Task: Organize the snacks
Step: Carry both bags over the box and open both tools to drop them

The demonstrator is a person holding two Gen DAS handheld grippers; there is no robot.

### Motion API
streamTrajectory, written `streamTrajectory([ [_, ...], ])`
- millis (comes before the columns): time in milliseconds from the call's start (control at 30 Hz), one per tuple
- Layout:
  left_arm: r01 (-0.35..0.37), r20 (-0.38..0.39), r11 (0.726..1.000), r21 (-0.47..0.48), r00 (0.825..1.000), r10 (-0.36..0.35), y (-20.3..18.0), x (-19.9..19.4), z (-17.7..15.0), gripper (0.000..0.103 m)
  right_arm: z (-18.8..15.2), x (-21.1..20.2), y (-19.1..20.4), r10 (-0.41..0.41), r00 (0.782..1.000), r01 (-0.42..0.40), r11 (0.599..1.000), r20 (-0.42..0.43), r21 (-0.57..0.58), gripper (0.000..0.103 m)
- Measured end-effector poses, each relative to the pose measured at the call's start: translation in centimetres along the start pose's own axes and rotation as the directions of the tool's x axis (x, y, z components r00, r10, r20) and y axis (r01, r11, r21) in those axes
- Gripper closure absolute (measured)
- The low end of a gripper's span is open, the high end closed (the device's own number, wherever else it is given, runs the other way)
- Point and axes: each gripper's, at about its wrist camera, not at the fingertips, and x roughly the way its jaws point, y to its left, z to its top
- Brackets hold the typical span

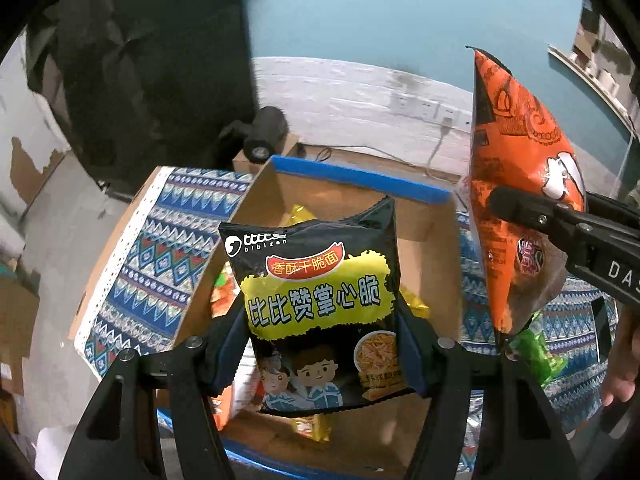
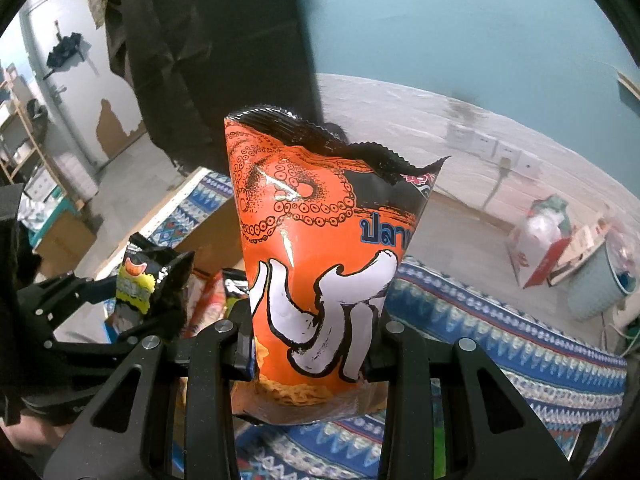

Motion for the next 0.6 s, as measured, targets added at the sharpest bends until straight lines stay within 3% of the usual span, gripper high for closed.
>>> streamTrajectory([
  [533, -0.071, -0.097, 0.994, -0.079, 0.993, 0.063, 3.7, 2.2, -0.9, 0.035, 0.7, 5.7, 3.7, 0.071, 0.993, -0.073, 0.997, -0.091, -0.024, 0.069],
  [600, -0.088, -0.096, 0.993, -0.081, 0.992, 0.081, 4.0, 2.2, -0.8, 0.025, 0.6, 6.0, 3.9, 0.073, 0.992, -0.076, 0.997, -0.101, -0.029, 0.069],
])
